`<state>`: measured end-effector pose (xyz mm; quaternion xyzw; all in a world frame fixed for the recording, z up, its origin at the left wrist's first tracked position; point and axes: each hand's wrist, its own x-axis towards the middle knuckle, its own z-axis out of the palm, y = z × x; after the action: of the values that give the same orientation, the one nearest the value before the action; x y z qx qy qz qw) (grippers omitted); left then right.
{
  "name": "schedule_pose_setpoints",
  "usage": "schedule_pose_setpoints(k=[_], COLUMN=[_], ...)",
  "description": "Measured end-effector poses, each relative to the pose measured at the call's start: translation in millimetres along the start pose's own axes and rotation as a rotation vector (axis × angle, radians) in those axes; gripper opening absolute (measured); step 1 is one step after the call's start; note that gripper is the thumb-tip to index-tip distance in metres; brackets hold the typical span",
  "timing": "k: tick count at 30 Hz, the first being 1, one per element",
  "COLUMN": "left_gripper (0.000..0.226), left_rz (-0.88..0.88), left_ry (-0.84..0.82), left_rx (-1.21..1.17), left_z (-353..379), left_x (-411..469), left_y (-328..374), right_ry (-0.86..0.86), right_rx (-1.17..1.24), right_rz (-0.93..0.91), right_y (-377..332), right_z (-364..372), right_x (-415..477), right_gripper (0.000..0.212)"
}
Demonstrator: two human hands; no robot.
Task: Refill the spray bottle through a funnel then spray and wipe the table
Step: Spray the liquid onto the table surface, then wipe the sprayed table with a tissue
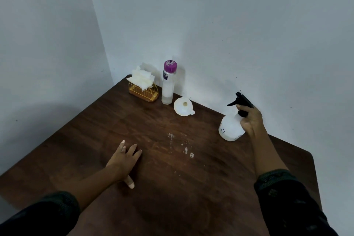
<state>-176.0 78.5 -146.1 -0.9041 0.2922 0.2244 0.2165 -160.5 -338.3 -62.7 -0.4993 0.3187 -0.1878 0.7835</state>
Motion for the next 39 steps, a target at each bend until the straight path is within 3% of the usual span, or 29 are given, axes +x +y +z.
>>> schedule_pose_setpoints(k=[9, 13, 15, 17, 20, 23, 27, 30, 34, 39], left_gripper=[0.123, 0.121, 0.115, 0.103, 0.075, 0.051, 0.027, 0.038, 0.063, 0.040], left_rz=[0.037, 0.060, 0.090, 0.129, 0.208, 0.182, 0.045, -0.002, 0.036, 0.096], left_ry=[-0.025, -0.059, -0.084, -0.116, -0.118, -0.013, 0.479, 0.761, 0.668, 0.652], left_rx=[0.003, 0.023, 0.019, -0.037, -0.224, -0.420, -0.638, -0.542, -0.308, -0.153], left_z=[-8.7, -12.8, -16.3, -25.6, -46.1, -69.4, -95.6, -115.5, -131.9, -131.7], left_x=[-2.4, -1.8, -0.6, 1.7, 10.4, 24.0, 55.3, 91.2, 134.9, 161.4], left_y=[-0.5, 2.4, 0.8, -10.8, -44.0, -86.9, -141.7, -173.3, -198.0, -204.0], right_ry=[0.002, 0.111, 0.267, 0.409, 0.448, 0.355, 0.246, 0.179, 0.165, 0.253], right_rx=[-0.138, -0.210, -0.124, -0.051, -0.044, -0.066, -0.145, -0.211, -0.229, -0.190], right_rz=[-0.018, -0.022, -0.034, -0.025, 0.010, 0.070, 0.133, 0.159, 0.192, 0.244], right_y=[7.8, 0.2, 6.0, 15.1, 30.0, 50.0, 76.8, 94.9, 112.4, 132.9], right_z=[-5.0, -15.4, -19.1, -14.6, 3.6, 28.5, 70.4, 97.5, 123.3, 130.9], right_x=[-5.3, -39.4, -60.8, -82.5, -110.9, -131.6, -146.1, -155.0, -168.1, -179.0], right_gripper=[0.034, 0.057, 0.054, 0.039, 0.026, 0.018, 0.014, 0.016, 0.017, 0.018])
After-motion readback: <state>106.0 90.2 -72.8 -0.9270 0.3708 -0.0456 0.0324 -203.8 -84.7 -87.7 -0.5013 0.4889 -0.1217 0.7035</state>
